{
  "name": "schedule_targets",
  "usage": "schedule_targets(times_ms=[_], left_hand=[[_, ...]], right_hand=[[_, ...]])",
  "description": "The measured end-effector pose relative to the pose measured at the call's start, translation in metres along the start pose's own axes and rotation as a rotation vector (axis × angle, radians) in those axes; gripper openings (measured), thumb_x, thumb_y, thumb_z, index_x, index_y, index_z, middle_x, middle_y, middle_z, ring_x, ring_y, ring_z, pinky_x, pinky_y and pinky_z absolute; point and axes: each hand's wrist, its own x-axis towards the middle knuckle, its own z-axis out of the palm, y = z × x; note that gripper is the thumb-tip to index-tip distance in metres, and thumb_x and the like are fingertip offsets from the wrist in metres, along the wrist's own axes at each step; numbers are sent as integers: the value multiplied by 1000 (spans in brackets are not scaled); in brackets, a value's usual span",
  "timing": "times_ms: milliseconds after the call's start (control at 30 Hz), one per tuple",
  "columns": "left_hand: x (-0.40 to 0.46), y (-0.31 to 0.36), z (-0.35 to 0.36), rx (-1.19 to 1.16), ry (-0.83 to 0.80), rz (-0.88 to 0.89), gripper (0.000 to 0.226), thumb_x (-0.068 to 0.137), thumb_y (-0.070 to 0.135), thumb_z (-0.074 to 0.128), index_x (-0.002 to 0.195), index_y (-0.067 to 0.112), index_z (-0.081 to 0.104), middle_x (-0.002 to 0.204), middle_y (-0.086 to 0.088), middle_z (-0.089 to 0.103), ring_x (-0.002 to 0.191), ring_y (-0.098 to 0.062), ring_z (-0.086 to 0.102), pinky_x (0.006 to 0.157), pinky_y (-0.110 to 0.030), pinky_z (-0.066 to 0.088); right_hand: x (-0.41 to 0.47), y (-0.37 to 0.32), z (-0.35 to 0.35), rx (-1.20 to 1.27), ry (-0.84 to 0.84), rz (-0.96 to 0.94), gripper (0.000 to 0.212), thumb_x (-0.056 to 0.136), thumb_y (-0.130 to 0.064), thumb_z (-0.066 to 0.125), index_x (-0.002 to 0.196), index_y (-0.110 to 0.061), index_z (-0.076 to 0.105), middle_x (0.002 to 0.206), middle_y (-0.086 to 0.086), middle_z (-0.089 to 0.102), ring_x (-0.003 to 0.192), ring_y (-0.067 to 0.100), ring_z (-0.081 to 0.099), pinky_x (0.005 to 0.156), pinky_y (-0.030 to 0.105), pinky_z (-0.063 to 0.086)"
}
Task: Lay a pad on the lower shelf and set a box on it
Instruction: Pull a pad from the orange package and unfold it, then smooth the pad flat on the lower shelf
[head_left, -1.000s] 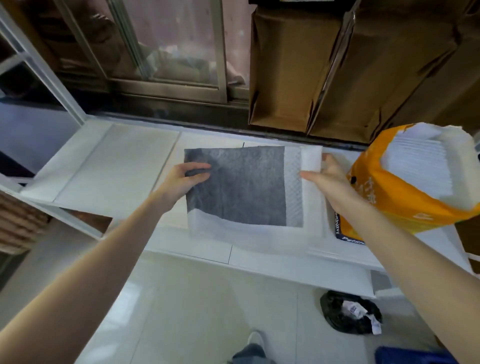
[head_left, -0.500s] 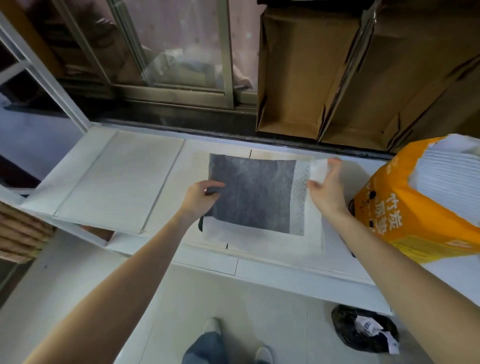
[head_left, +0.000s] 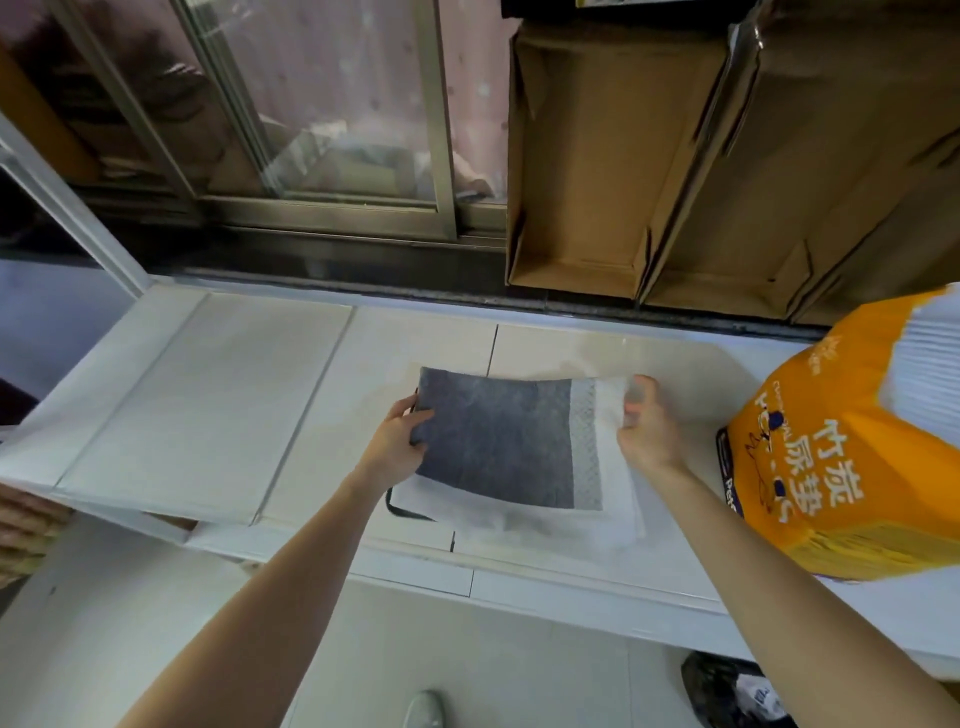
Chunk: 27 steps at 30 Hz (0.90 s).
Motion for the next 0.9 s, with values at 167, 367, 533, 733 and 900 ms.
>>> schedule_targets(times_ms=[167, 367, 533, 733, 900], left_hand=[[-5, -8, 13, 228, -1, -137, 60, 85, -5, 46, 141, 16, 38, 157, -5, 16, 134, -35, 30, 106, -36, 36], [-18, 4, 44, 460, -204, 97, 55, 96, 33, 40, 147, 24, 23, 159, 0, 11, 146, -26, 10, 118, -43, 13], [-26, 3, 59, 508, -461, 14, 69, 95, 49, 37, 149, 31, -1, 159, 2, -15, 146, -26, -11, 117, -54, 10], [-41, 26, 32, 450, -378, 82, 66, 94, 40, 45, 150, 28, 11, 160, -1, -5, 147, -32, -2, 118, -52, 10], [-57, 68, -16, 493, -234, 184, 65, 93, 38, 45, 149, 30, 12, 160, 2, -3, 147, -27, -2, 119, -47, 7]], right_hand=[[-1, 15, 16, -129, -103, 57, 58, 85, 6, 41, 140, -9, 32, 139, 20, 36, 121, 38, 46, 85, 29, 39], [-29, 27, 49, -706, -333, -300, 60, 96, -26, 41, 149, -17, 15, 159, 7, -1, 147, 27, 0, 115, 51, 12], [-35, 39, 64, -884, -601, -291, 71, 94, -41, 41, 150, -24, 1, 159, 6, -11, 147, 26, -7, 116, 50, 12], [-43, 12, 37, -788, -607, -229, 75, 93, -38, 46, 150, -25, -1, 159, 7, -13, 147, 26, -6, 117, 49, 6], [-61, -37, -14, -726, -535, -313, 73, 93, -39, 45, 150, -29, 0, 159, 2, -13, 147, 22, -6, 118, 48, 2]])
